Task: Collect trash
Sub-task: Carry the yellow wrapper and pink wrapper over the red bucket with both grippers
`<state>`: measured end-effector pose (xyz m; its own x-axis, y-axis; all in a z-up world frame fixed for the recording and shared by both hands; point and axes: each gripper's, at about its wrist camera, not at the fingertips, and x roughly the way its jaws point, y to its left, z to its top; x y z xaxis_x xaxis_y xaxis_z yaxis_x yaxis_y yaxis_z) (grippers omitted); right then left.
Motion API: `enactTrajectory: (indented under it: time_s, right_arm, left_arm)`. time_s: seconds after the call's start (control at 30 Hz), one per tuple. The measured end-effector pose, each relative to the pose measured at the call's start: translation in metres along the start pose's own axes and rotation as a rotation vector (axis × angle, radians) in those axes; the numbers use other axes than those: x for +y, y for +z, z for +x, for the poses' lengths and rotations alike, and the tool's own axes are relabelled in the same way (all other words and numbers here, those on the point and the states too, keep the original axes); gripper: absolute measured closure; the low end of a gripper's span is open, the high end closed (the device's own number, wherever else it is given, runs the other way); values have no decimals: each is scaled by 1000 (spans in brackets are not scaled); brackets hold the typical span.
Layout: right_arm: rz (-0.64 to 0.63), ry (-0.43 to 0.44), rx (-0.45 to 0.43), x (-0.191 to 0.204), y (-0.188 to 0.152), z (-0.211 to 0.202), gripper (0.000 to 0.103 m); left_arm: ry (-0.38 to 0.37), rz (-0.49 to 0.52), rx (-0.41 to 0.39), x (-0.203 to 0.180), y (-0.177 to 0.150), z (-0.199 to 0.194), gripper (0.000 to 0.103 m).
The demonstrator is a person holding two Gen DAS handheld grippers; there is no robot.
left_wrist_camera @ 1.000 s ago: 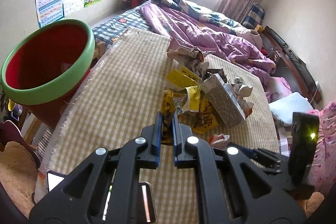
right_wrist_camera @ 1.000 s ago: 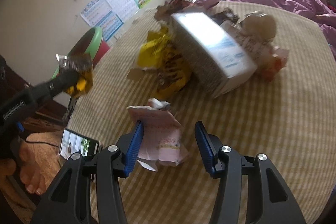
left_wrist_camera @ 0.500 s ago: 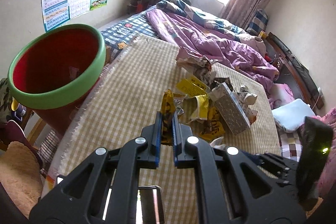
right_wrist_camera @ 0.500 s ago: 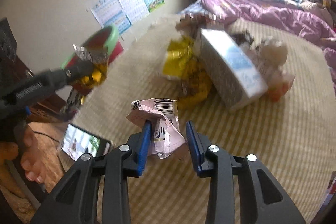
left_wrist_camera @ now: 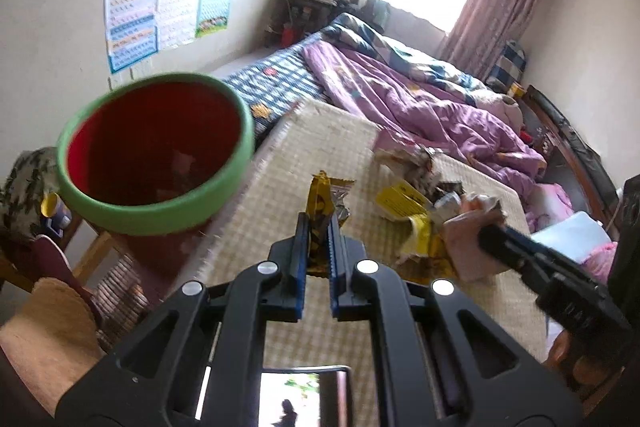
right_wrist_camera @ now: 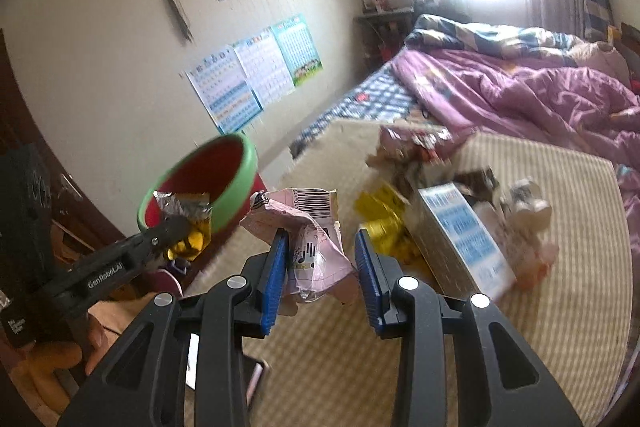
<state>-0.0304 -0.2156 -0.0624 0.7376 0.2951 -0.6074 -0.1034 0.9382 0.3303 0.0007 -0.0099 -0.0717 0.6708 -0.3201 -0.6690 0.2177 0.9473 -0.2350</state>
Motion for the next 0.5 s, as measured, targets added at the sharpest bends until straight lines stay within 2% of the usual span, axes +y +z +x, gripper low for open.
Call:
enactTrajectory:
  time_s: [0.27,0.5]
  right_arm:
    - [-24,31,-64,25,28,5,69]
    - [-50,56,-75,50,42,19,69]
  left_arm:
    - [76,-37,-58,38,17,-17,95]
    - [110,-62,-68,64,20,-17,95]
